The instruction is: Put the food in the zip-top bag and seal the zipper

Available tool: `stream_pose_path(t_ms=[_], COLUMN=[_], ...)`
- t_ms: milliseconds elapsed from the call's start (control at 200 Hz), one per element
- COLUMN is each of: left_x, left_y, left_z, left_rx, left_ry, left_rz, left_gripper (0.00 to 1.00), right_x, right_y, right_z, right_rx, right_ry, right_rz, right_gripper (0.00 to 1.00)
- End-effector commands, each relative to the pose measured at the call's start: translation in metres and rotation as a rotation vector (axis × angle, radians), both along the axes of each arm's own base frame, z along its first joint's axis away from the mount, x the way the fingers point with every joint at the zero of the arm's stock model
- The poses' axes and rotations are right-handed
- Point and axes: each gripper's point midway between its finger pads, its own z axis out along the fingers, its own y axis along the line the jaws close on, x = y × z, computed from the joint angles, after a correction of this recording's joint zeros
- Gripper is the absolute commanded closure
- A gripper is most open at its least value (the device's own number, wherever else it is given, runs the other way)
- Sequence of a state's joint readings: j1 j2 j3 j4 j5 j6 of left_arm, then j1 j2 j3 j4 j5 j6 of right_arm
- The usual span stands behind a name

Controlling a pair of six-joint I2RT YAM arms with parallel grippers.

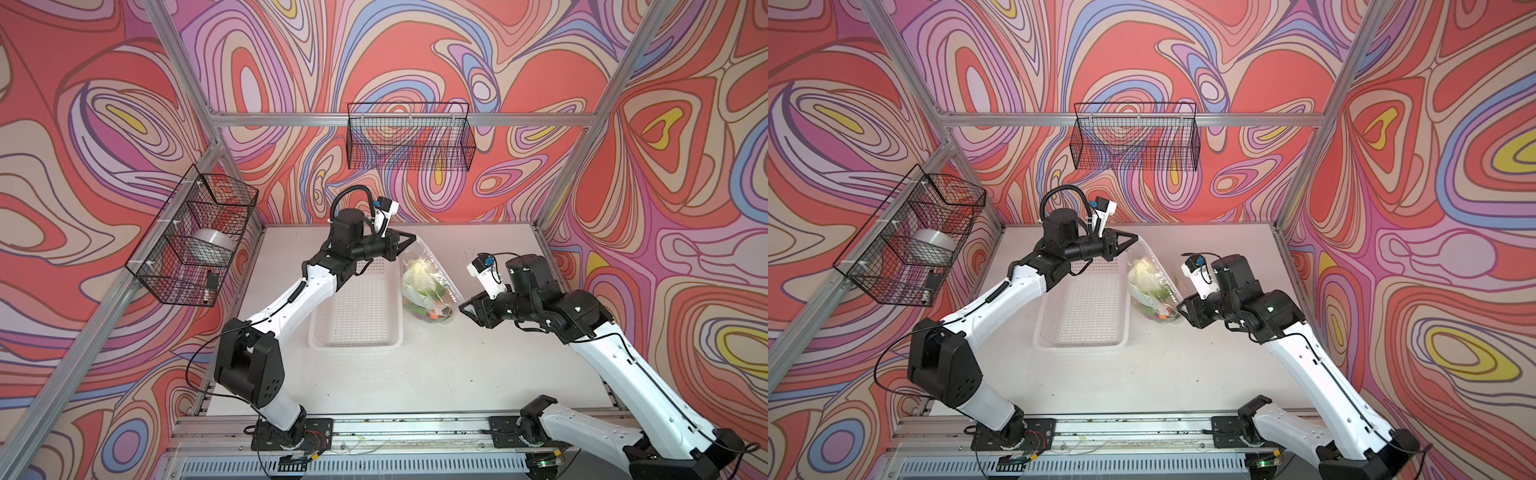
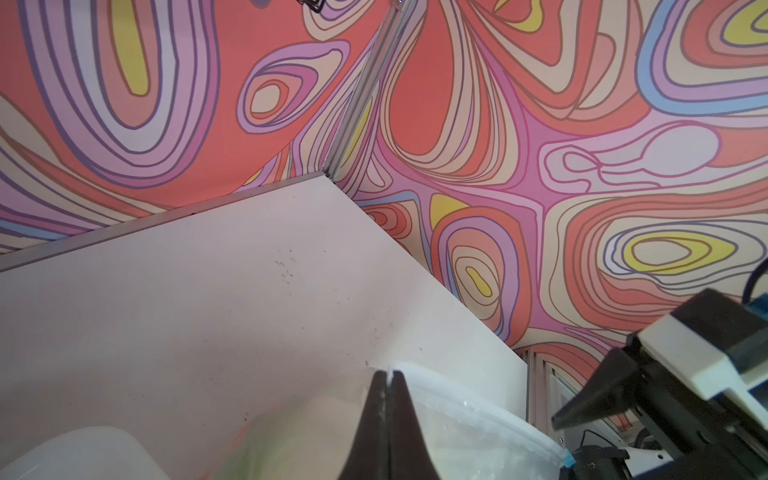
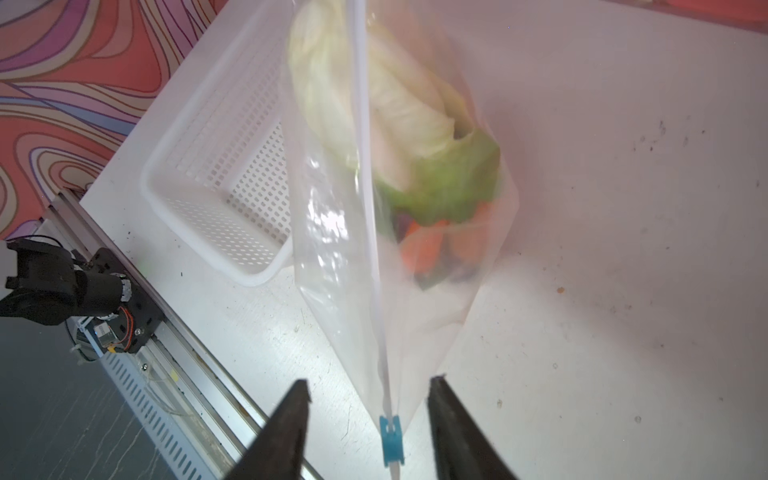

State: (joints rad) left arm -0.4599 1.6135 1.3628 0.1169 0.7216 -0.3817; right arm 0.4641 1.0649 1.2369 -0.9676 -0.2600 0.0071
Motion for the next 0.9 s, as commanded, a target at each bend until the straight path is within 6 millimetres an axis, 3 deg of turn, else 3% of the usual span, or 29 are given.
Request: stream_pose_path(t_ms=[0, 105, 361, 436, 591, 736, 866, 896], left_x=[-0.018, -0.018, -0.015, -0.015, -0.011, -0.012, -0.014, -0.014], left_y=[-0.009, -0.012, -0.01, -0.01, -0.006, -0.004, -0.003, -0.003], left_z=[0.016, 0.011, 0.012, 0.012, 0.011, 0.016, 0.02, 0.02], left_rx=[-0.045, -0.044, -0.043, -0.042, -0.036, -0.054, -0.062, -0.059], left_ry=[-0.044, -0.03, -0.035, -0.036, -0.033, -0.037, -0.034, -0.028], left_rz=[-0.081, -0.093, -0.07, -0.067, -0.033, -0.022, -0.017, -0.011], left_gripper=[1.0, 1.0, 1.0, 1.0, 1.0, 1.0, 1.0, 0.86], right_x=[0.022, 0.039, 0.057, 0.056, 0.049, 0.044, 0.045, 0.045], right_y=[0.01, 0.012, 0.028, 0.031, 0.033, 0.031, 0.03, 0.032], right_z=[0.039, 0.042, 0.014, 0.01, 0.02, 0.034, 0.026, 0.026], right_rx=[0.056, 0.029, 0.054, 0.078, 0.125, 0.157, 0.145, 0.153], right_ry=[-0.129, -0.167, -0.077, -0.059, -0.074, -0.106, -0.088, -0.081], right_rz=[0.0, -0.006, -0.012, -0.01, -0.006, -0.011, -0.017, -0.015], right_gripper=[0.36, 0.33, 0.36, 0.46, 1.0, 1.0, 1.0, 1.0])
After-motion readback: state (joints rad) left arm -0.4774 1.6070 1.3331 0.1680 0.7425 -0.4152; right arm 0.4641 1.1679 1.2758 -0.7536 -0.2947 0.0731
